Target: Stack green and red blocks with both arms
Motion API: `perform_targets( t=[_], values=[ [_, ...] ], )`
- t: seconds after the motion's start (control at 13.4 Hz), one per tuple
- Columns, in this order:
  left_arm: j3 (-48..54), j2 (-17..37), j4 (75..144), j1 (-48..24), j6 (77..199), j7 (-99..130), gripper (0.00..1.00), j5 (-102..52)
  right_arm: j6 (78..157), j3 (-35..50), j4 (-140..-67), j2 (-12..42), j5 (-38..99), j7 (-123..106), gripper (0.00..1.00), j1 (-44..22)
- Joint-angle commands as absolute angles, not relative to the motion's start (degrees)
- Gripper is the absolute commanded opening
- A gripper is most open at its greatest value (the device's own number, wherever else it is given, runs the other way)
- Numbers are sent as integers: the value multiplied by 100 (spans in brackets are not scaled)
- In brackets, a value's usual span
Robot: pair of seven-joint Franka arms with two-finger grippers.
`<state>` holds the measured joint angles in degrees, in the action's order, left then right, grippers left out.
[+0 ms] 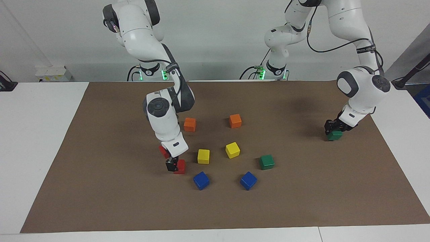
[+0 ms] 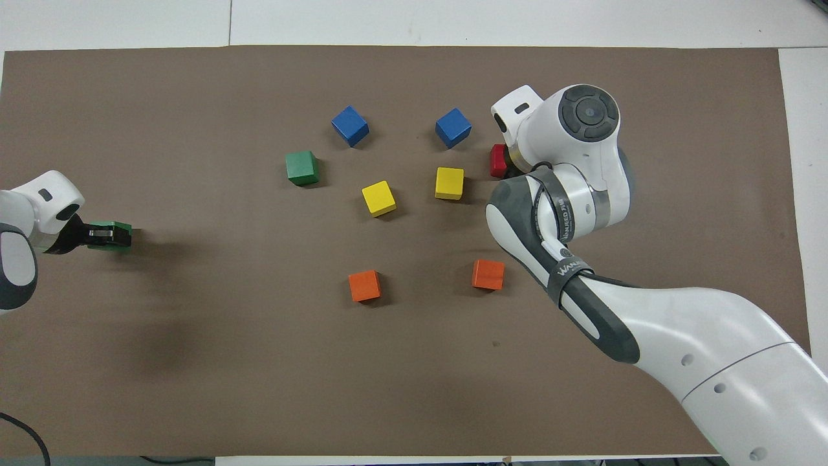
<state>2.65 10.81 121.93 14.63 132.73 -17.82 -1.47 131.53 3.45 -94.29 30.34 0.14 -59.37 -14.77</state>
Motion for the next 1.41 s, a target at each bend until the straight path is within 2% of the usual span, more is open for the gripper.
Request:
perform_targets(
  t=[0.0,0.52,0.6,0.67,0.74,0.97,1.04,1.12,1.19,1.27,1.34],
  values=[
    [281,1133,12287,1503,13535,-1811,0,-149,13411,369,-9615,3006,44,-6161,97,-1450],
    [281,1178,12305,1503,13693,-1819,0,-141,13667,369,-9721,3059,44,-6231,97,-1450],
    [281,1186,12331,1503,13746,-1828,23,-141,13667,369,-9721,3059,44,-6231,97,-1450],
    [281,1187,12340,1503,13763,-1837,70,-141,13710,360,-9738,3059,35,-6240,96,-1450],
    [281,1187,12340,1503,13764,-1837,83,-141,13754,369,-9799,3050,35,-6240,96,-1450],
    [281,1187,12340,1503,13764,-1837,90,-141,13878,369,-9888,3032,35,-6214,93,-1459],
    [281,1187,12331,1503,13764,-1837,90,-141,13869,360,-9888,3032,35,-6214,76,-1459],
    [281,1187,12331,1503,13764,-1837,90,-141,13860,360,-9888,3024,26,-6223,55,-1459],
    [281,1187,12331,1503,13764,-1837,90,-141,13826,360,-9879,3023,26,-6223,21,-1459],
    [281,1187,12305,1503,13746,-1828,91,-141,13721,360,-9809,3023,18,-6249,0,-1442],
    [281,1187,12244,1503,13711,-1819,99,-141,13511,360,-9669,2989,9,-6266,0,-1363]
  ],
)
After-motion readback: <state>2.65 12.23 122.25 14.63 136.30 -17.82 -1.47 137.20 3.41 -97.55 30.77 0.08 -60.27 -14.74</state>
